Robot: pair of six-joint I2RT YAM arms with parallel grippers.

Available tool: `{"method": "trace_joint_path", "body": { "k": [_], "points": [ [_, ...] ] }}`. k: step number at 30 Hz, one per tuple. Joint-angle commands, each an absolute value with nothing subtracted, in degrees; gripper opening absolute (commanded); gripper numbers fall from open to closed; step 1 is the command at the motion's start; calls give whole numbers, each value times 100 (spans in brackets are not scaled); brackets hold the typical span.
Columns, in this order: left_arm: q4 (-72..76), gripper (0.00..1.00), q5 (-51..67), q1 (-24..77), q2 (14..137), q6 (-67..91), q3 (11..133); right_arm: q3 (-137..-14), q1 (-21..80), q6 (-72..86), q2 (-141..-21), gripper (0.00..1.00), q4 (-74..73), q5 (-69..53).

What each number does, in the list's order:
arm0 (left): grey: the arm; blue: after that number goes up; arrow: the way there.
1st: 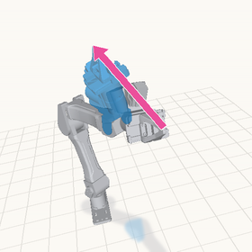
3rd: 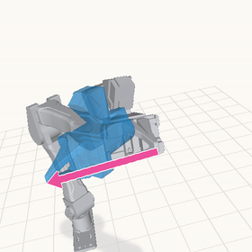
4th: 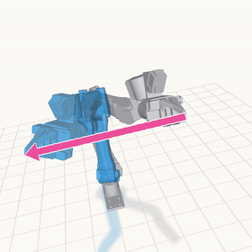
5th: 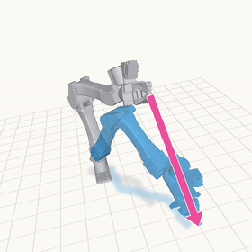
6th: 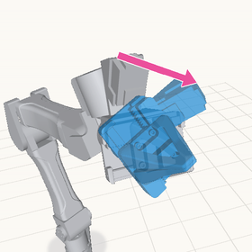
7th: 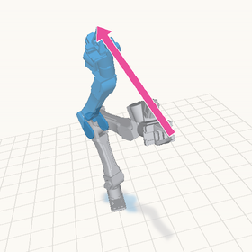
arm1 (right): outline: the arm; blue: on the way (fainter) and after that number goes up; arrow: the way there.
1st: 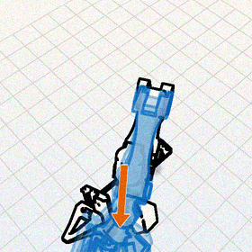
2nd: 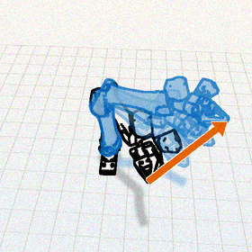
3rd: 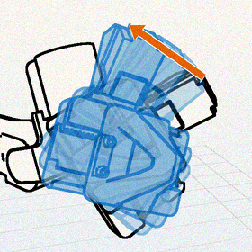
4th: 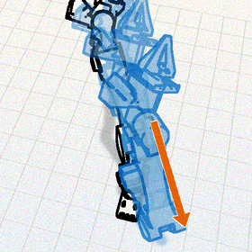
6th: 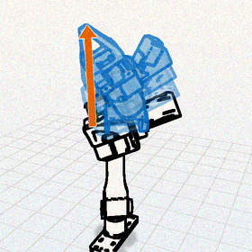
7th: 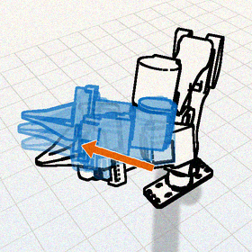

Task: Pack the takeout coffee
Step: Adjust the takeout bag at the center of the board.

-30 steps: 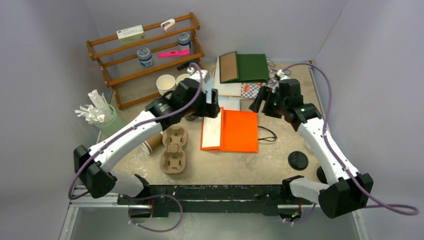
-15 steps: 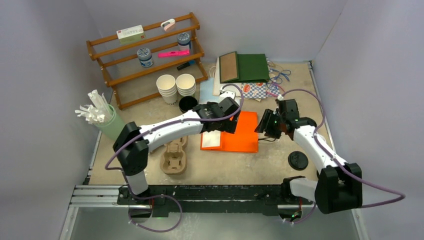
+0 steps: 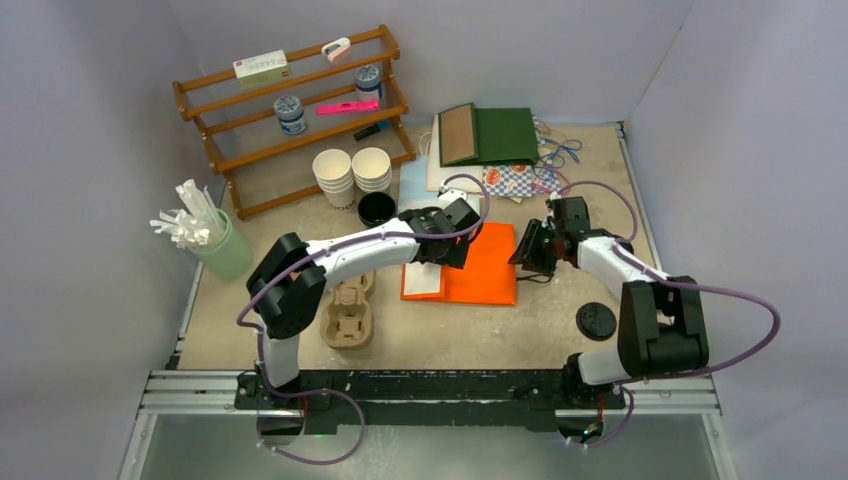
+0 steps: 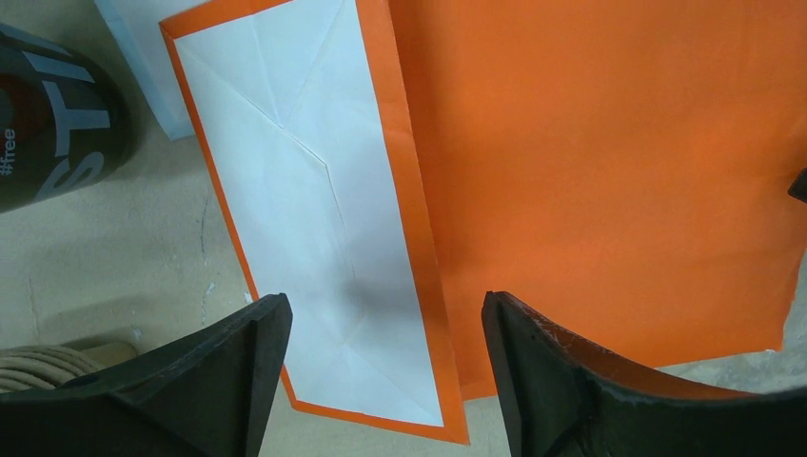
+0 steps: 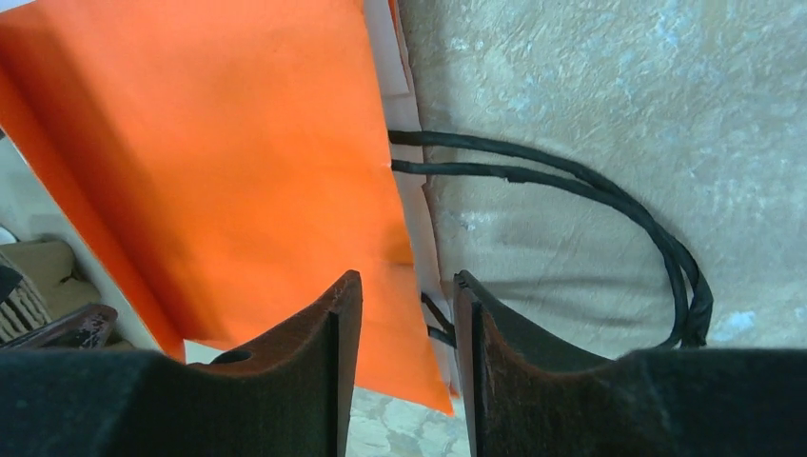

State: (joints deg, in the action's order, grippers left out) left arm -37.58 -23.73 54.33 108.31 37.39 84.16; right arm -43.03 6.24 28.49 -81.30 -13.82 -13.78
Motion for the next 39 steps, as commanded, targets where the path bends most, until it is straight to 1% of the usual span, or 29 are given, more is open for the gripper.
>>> {"method": "trace_joint_path", "body": {
  "k": [1,3,5,9,12,14,16,18,21,23,26,27,29,30,34,36,39],
  "points": [
    [-3735,75,-2487,5396,10811,3744,8500,-4281,496,2658,-8361,41,-1063,-2063],
    [-3720,72,-2459,5373,10820,3732,8461,-4276,492,2663,-8420,38,-953,-2298],
    [-3726,71,-2404,5347,10855,3720,8427,-4263,491,2688,-8473,33,-863,-2431],
    [-3867,70,-2253,5274,11047,3718,8477,-4335,483,2689,-8629,31,-852,-2577],
    [-3924,65,-2265,5265,11117,3688,8529,-4375,483,2698,-8657,28,-882,-2694],
    [-3970,57,-2328,5265,11126,3673,8545,-4386,477,2734,-8618,24,-894,-2728],
    [-4046,49,-2435,5265,11135,3647,8569,-4370,467,2799,-8569,16,-858,-2819],
    [-4157,42,-2575,5265,11153,3625,8605,-4324,458,2856,-8486,10,-765,-2942],
    [-4384,33,-2791,5265,11151,3595,8691,-4245,454,2944,-8328,6,-606,-3083],
    [-4484,20,-2920,5267,11075,3580,8699,-4193,454,3019,-8224,0,-545,-3073],
    [-4481,2,-3019,5265,10903,3510,8643,-4115,449,3116,-8158,0,-438,-3065],
    [-4482,0,-3012,5253,10851,3487,8647,-4110,448,3123,-8159,0,-436,-3075],
    [-4493,0,-2914,5232,10713,3457,8668,-4149,440,3107,-8141,0,-527,-3015],
    [-4485,0,-2853,5209,10634,3457,8674,-4180,435,3084,-8120,3,-613,-2951],
    [-4488,0,-2520,5096,10355,3450,8698,-4093,398,3019,-7775,31,-788,-2772],
    [-4502,0,-2348,5030,10236,3443,8722,-3944,391,3016,-7573,39,-753,-2802],
    [-4463,0,-1994,4920,10082,3415,8736,-3721,387,3046,-7359,48,-723,-2881]
  ]
}}
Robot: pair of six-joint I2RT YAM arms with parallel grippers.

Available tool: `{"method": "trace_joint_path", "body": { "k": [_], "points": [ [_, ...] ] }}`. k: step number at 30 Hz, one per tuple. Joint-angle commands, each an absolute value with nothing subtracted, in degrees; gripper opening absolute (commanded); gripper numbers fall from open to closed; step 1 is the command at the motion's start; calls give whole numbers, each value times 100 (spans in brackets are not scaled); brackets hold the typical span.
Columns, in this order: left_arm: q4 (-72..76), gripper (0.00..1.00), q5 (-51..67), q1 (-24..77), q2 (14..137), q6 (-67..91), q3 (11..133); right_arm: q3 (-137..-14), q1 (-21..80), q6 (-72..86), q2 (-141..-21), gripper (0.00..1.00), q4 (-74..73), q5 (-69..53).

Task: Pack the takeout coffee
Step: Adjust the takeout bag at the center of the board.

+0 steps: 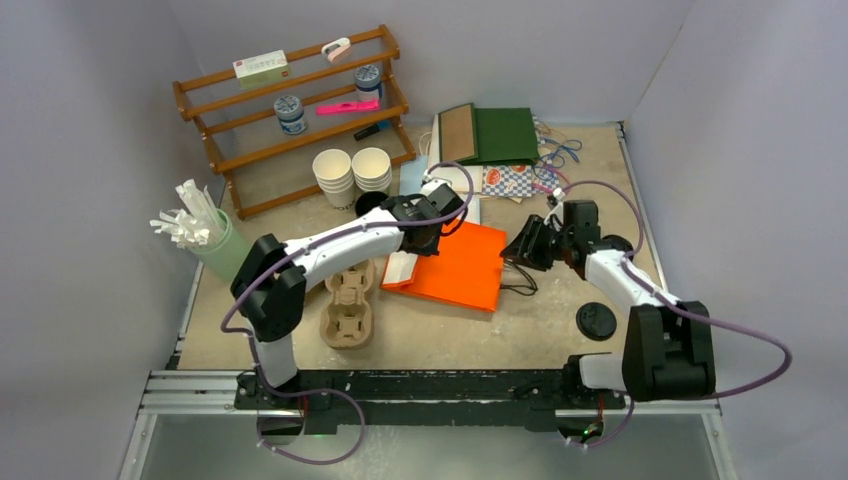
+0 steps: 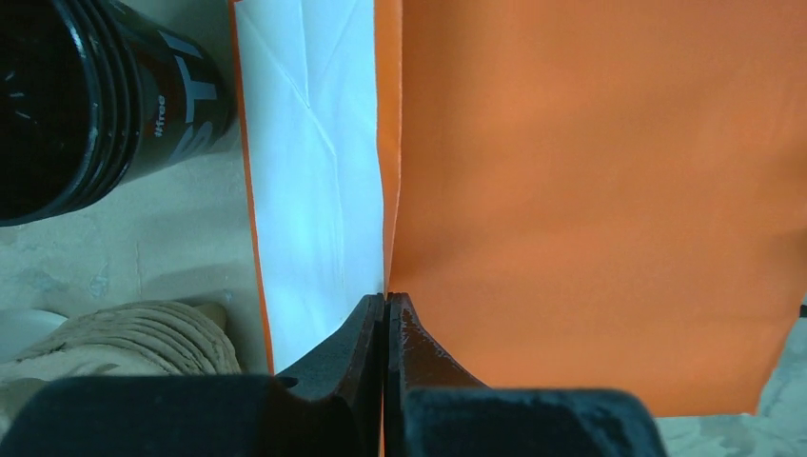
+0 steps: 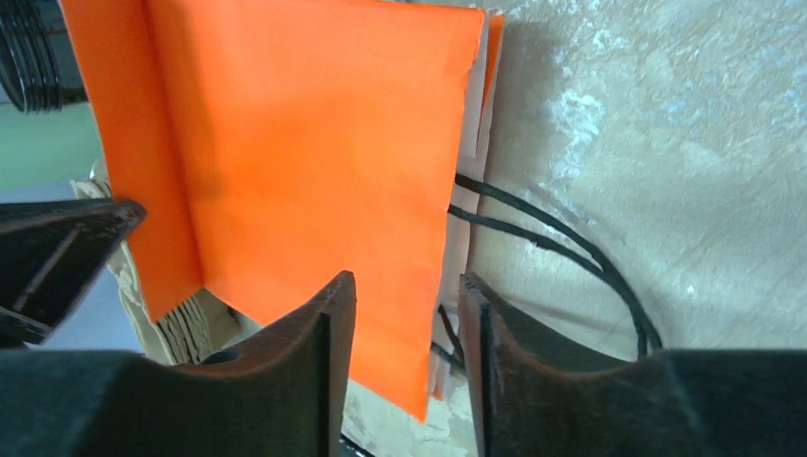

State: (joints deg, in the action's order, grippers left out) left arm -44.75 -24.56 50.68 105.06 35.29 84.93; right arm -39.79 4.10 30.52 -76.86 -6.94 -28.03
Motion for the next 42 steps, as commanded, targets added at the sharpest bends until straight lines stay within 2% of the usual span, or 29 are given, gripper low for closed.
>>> {"method": "trace_joint_path", "body": {
  "k": [1,8,12,16,23,28,39,42],
  "points": [
    [-4450,0,-1862,4882,10043,3417,8736,-3658,387,3048,-7306,51,-710,-2909],
    [-4277,0,-1010,4589,9817,3526,8715,-3593,387,3100,-7150,53,-830,-2965],
    [-4031,0,-493,4370,9748,3614,8714,-3857,387,3208,-7036,48,-1151,-3030],
    [-3968,0,-355,4346,9758,3599,8768,-4057,387,3406,-6835,45,-1250,-3092],
    [-3728,0,-30,4270,9685,3682,8703,-4332,387,3644,-6861,33,-1292,-3436],
    [-3647,0,145,4215,9640,3738,8699,-4469,378,3791,-6902,28,-1341,-3550],
    [-3583,0,471,4140,9123,3856,8671,-4282,150,3880,-7146,20,-1124,-3671],
    [-3660,0,475,4135,8993,3890,8613,-4304,109,3807,-7144,15,-1077,-3772]
  ]
}}
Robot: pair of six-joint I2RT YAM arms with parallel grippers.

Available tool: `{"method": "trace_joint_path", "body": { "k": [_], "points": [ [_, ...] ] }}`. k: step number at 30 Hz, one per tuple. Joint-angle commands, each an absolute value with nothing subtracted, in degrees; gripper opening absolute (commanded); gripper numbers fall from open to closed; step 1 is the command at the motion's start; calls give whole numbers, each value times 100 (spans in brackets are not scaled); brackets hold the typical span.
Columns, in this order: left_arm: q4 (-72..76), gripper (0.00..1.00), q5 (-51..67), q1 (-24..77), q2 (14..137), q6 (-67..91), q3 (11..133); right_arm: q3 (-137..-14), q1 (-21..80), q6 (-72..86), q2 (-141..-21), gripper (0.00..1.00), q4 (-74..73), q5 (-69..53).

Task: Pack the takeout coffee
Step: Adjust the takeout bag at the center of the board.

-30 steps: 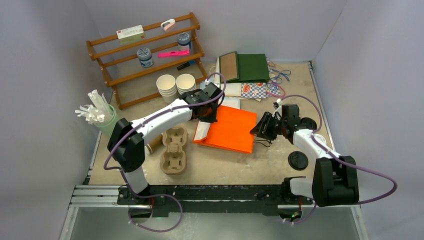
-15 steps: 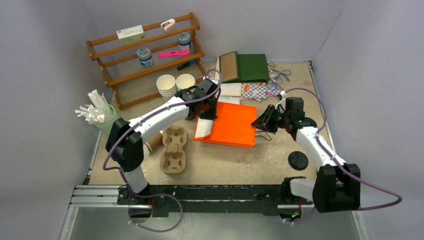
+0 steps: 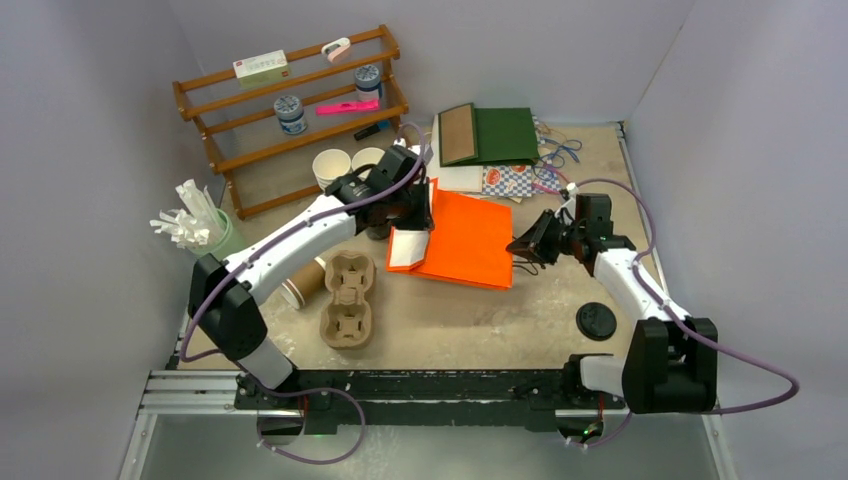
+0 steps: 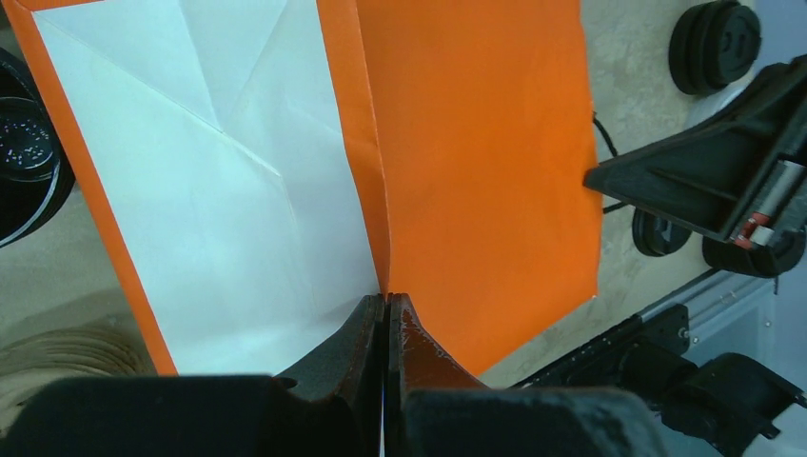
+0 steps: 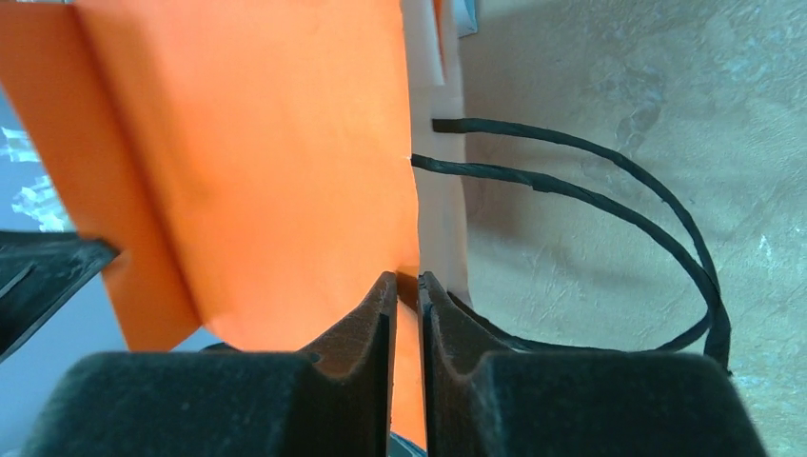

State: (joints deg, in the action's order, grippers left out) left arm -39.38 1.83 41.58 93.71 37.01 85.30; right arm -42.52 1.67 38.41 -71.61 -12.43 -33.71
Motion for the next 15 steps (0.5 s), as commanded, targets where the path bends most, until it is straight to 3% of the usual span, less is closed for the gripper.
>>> {"method": "trace_joint_path", "body": {
  "k": [1,3,15],
  "points": [
    [-3682,0,493,4120,8957,3923,8583,-4321,113,3775,-7108,8,-1062,-3809],
    [-3698,0,644,4075,8912,4047,8519,-4360,106,3720,-7029,0,-1063,-3859],
    [-4270,0,540,3566,8979,3683,8466,-5210,107,3162,-6408,0,-2756,-2601]
  ]
}}
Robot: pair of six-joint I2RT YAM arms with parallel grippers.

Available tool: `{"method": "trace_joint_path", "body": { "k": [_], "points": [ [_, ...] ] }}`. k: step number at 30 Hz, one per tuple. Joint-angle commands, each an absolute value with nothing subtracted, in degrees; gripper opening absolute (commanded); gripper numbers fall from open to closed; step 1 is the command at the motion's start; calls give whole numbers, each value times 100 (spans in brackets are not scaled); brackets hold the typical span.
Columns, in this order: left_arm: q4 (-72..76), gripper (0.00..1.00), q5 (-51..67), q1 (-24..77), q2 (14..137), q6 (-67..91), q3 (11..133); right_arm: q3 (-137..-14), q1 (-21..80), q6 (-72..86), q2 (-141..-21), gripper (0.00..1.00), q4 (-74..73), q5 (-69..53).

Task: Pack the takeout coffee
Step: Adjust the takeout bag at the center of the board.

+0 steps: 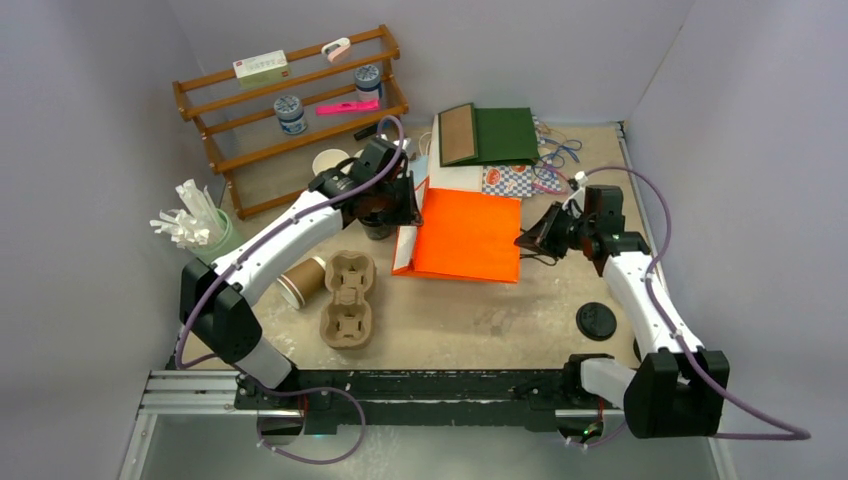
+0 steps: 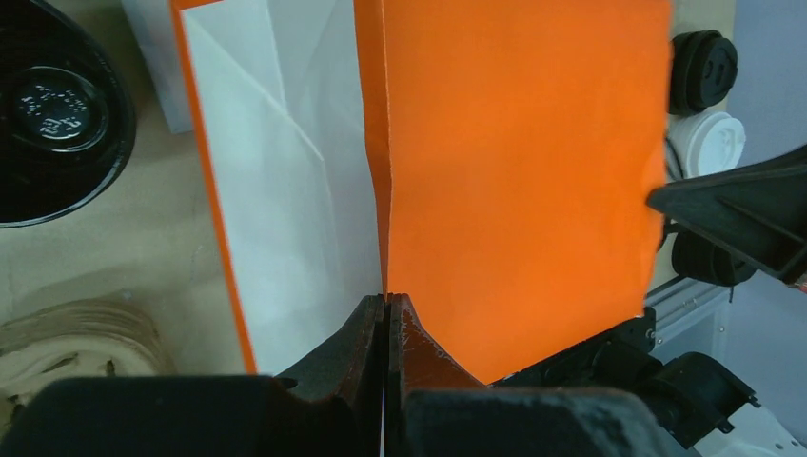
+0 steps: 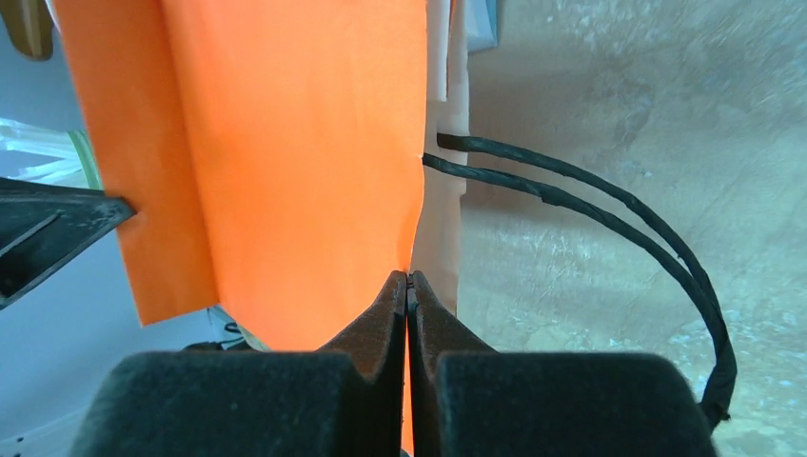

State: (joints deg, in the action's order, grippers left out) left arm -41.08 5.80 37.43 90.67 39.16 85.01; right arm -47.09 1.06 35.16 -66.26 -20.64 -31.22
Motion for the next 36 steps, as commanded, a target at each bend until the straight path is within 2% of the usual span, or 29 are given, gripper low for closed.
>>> {"method": "trace_joint_path", "body": {
  "k": [1,8,18,24,26,28,30,32,36],
  "points": [
    [-4305,0,508,3547,8994,3617,8452,-5297,110,3118,-6373,0,-2836,-2535],
    [-4479,0,27,3401,9079,3174,8286,-5790,106,3014,-6311,0,-3081,-2180],
    [-4310,2,9,3227,9456,2997,8121,-6872,236,2958,-6708,0,-3327,-2670],
    [-3805,4,512,3213,9378,3075,7760,-6573,274,3174,-6791,0,-3155,-2698],
    [-3685,3,704,3216,9305,3080,7699,-6250,264,3185,-6848,16,-3063,-2818],
    [-3558,0,924,3212,9218,3011,7667,-5933,257,3190,-6917,38,-2804,-3079],
    [-3489,0,1067,3210,9121,2949,7635,-5549,198,3327,-7004,56,-2401,-3392],
    [-3460,0,1149,3214,9022,2952,7585,-5161,66,3531,-7138,64,-1947,-3757],
    [-3409,0,1225,3210,8886,2936,7449,-4481,-306,3877,-7383,72,-986,-4255]
  ]
}}
